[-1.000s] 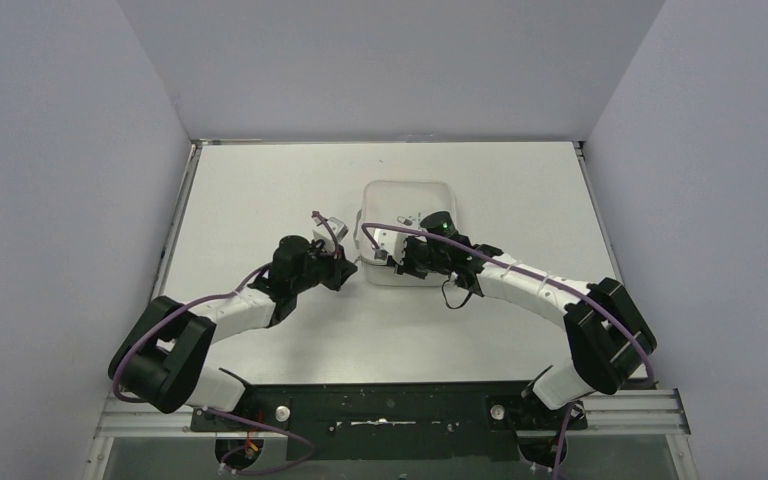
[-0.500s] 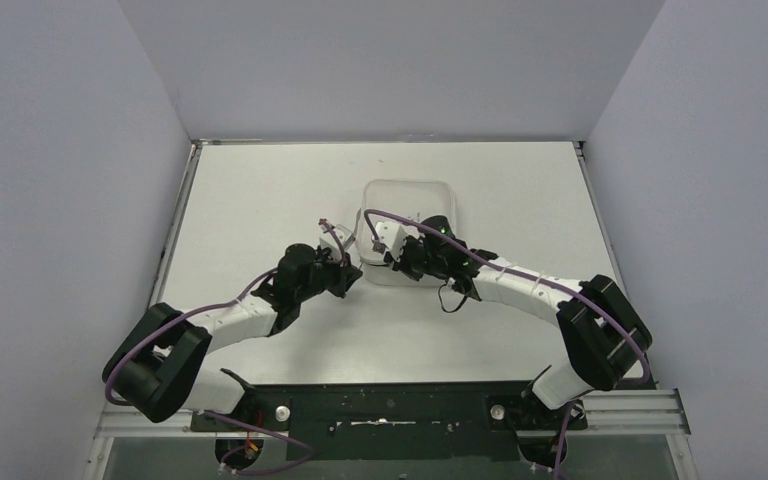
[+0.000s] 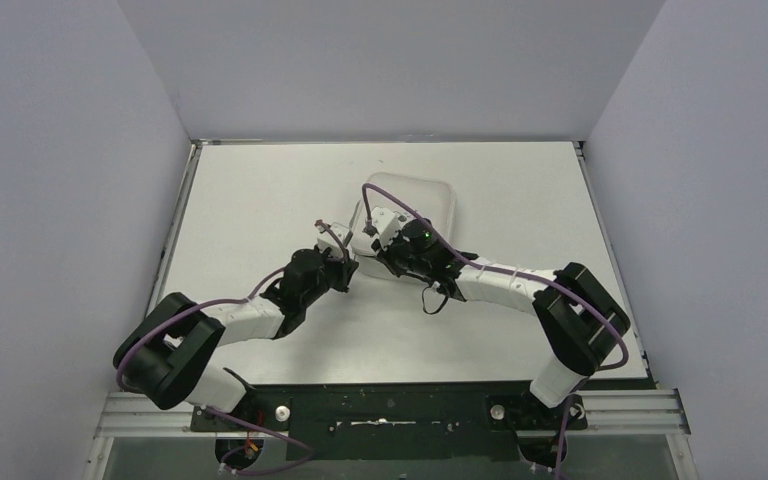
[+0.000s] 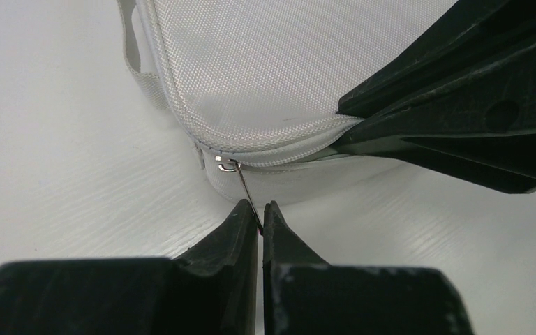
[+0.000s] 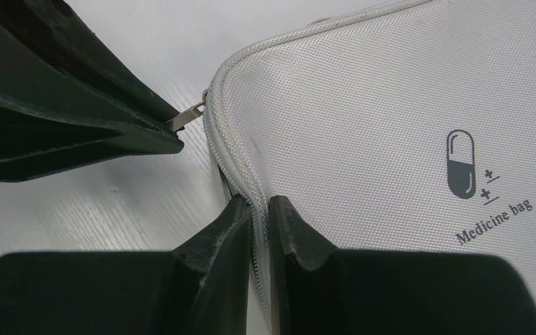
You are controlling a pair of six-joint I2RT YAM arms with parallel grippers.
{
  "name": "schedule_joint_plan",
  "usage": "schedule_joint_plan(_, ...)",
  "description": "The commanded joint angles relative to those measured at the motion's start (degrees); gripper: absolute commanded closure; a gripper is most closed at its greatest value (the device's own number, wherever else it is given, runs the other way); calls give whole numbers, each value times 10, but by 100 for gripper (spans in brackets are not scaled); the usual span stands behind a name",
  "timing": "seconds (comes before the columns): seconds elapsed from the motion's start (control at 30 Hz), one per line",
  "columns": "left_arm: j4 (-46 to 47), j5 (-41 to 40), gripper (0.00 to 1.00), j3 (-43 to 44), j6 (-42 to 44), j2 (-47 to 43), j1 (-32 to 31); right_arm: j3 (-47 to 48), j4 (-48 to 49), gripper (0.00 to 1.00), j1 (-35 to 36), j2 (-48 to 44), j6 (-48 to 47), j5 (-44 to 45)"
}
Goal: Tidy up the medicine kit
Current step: Zip the medicine box at the center of the board.
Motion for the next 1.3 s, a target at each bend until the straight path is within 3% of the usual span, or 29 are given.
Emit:
schedule_joint_plan(0.0,76,107,100,4,-18,-7,-54,28,132,100,18,30,93,-10)
schedule_joint_plan(0.3,13,83,100,-19,-20,-87,-56,4,147,100,-19,12,100,-25)
schedule_joint_plan(0.4,38,96,100,-23,-51,-87,-57,8,153,92,-20,18,104,-36)
schedule_joint_plan(0.53,28,89,100,-15,-60,-82,-58,20,143,93,-18,22,107,-49)
schedule_joint_plan(0.6,6,75,100,-8,-53,-82,-56,22,133,86,-22,11,131,-51)
schedule_joint_plan(0.73,-28,55,100,7,-48,-72,-51,47,50,63,-28,-31,153,-40)
schedule_joint_plan(0.83,-29,47,100,8,-49,-69,-48,43,19,54,-58,-67,214,-70)
schedule_joint_plan(1.03,-32,30,100,7,-53,-74,-45,-5,-15,49,-108,-132,305,-70)
schedule_joint_plan(1.13,-34,31,100,8,-53,-72,-43,-44,-16,46,-125,-185,358,-18)
schedule_joint_plan(1.27,-45,29,100,17,-53,-71,-42,-71,-86,40,-166,-239,413,67)
